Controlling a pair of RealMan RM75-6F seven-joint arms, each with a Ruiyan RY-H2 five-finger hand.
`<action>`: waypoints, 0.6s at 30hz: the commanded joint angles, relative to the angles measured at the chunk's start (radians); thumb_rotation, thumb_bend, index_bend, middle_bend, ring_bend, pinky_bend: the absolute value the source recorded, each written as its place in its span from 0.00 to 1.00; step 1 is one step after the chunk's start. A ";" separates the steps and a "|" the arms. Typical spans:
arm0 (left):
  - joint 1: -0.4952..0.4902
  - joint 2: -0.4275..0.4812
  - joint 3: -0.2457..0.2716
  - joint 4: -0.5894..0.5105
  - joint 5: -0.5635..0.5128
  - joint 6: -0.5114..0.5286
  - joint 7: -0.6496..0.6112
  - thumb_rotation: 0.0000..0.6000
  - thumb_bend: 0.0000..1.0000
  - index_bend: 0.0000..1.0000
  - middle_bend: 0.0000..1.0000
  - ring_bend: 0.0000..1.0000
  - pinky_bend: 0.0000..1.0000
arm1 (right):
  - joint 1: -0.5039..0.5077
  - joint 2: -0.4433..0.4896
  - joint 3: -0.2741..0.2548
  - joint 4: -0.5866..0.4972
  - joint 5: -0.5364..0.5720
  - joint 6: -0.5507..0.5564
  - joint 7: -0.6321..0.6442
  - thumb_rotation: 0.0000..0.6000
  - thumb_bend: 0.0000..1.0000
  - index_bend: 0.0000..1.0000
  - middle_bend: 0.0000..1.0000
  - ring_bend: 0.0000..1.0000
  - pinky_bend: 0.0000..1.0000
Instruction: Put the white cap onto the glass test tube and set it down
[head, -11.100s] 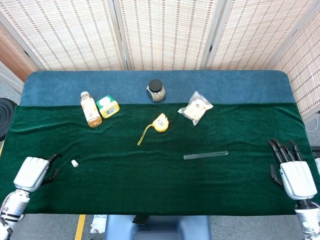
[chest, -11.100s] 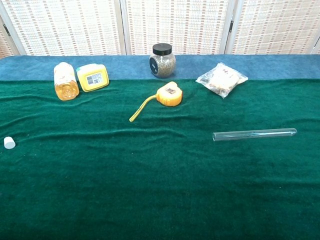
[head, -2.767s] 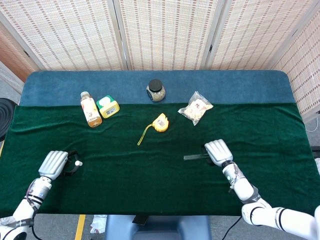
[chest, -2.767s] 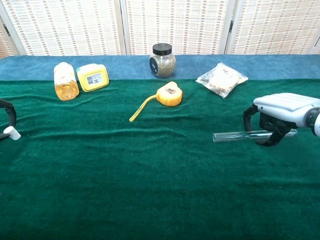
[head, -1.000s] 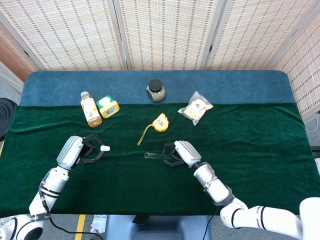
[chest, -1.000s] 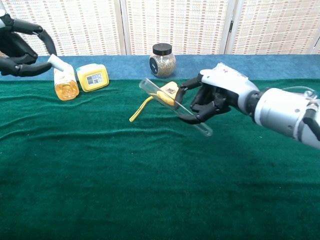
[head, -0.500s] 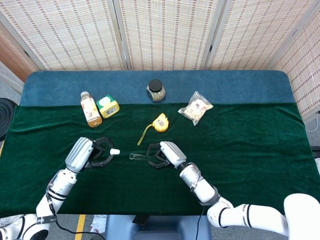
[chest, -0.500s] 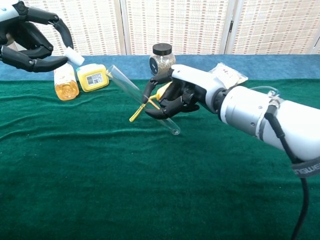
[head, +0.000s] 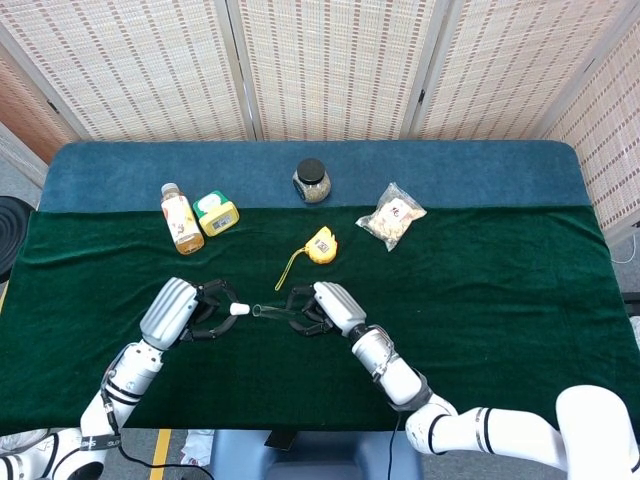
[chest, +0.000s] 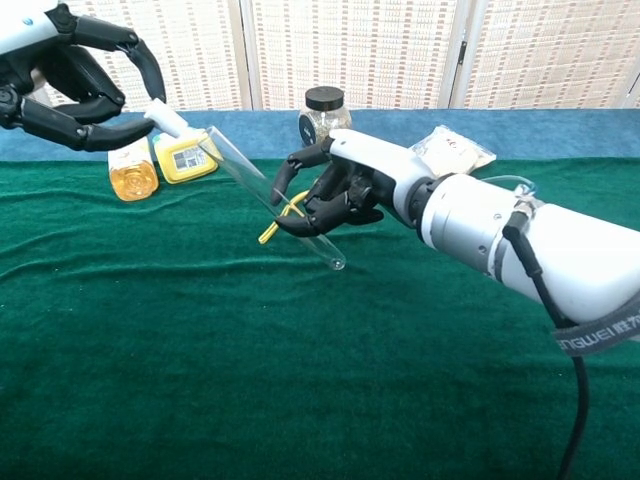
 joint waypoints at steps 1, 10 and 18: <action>-0.001 -0.002 0.001 0.001 -0.001 0.002 0.004 1.00 0.44 0.62 1.00 0.90 0.86 | 0.003 -0.003 0.000 0.001 0.003 -0.002 -0.001 1.00 0.79 0.85 1.00 1.00 1.00; -0.004 -0.006 0.007 0.005 -0.005 0.003 0.003 1.00 0.44 0.63 1.00 0.90 0.86 | 0.012 -0.016 0.001 0.008 0.014 -0.004 -0.007 1.00 0.79 0.85 1.00 1.00 1.00; -0.011 -0.012 0.009 0.008 -0.005 -0.001 0.002 1.00 0.44 0.63 1.00 0.90 0.86 | 0.018 -0.025 0.005 0.015 0.023 -0.002 -0.011 1.00 0.79 0.85 1.00 1.00 1.00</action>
